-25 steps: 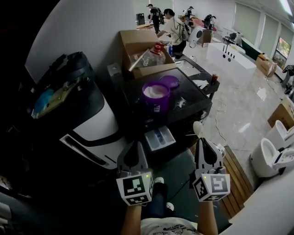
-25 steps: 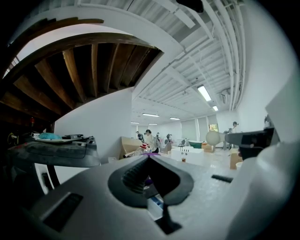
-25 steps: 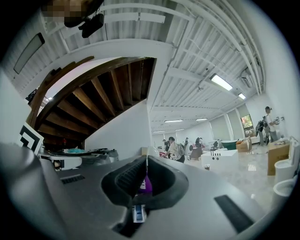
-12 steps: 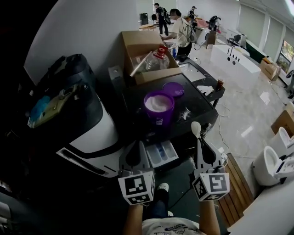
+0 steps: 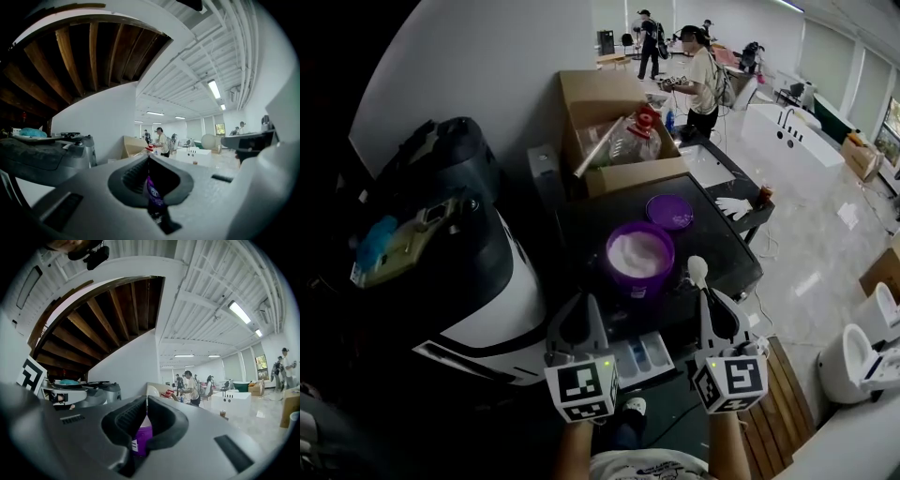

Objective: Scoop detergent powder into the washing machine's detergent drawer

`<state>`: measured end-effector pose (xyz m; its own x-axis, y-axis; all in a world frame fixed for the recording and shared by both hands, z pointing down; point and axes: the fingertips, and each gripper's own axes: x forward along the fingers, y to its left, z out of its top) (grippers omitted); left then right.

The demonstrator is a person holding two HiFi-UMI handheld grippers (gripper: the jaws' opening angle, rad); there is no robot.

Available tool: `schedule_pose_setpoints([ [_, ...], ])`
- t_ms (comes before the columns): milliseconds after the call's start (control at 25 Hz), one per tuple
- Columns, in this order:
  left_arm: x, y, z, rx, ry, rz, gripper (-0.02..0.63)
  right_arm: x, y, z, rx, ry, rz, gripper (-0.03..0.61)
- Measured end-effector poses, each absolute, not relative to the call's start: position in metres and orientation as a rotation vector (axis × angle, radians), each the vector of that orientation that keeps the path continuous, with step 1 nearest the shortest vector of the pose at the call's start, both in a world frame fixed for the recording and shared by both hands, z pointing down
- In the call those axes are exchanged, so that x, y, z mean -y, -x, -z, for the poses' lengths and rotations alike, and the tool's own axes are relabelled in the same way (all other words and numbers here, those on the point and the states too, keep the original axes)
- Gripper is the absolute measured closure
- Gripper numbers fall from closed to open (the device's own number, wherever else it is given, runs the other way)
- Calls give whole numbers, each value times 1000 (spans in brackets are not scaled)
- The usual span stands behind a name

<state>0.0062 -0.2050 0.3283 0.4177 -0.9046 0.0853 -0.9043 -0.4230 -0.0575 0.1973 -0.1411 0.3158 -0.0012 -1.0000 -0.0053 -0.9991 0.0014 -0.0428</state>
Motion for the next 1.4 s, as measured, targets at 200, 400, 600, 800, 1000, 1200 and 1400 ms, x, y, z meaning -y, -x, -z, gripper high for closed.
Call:
schedule_pose_setpoints([
  [200,243,-4,-332,-1692,2642,168,609,182,-195,-324,-2256,2191,65,558],
  [400,267,-2,-342,-1707,2654,190,609,207,-193,-333,-2297,2191,89,558],
  [600,279,1,-344,-1716,2651,197,609,222,-194,-339,-2322,2199,114,558],
  [800,287,4,-348,-1747,2645,231,609,238,-197,-344,-2371,2189,136,558],
  [1000,293,3,-355,-1796,2626,261,609,254,-203,-350,-2464,2153,168,558],
  [1200,299,0,-365,-1862,2616,297,609,266,-205,-361,-2623,2102,186,558],
  [1400,304,-7,-371,-1881,2608,322,609,277,-207,-371,-2771,2051,211,558],
])
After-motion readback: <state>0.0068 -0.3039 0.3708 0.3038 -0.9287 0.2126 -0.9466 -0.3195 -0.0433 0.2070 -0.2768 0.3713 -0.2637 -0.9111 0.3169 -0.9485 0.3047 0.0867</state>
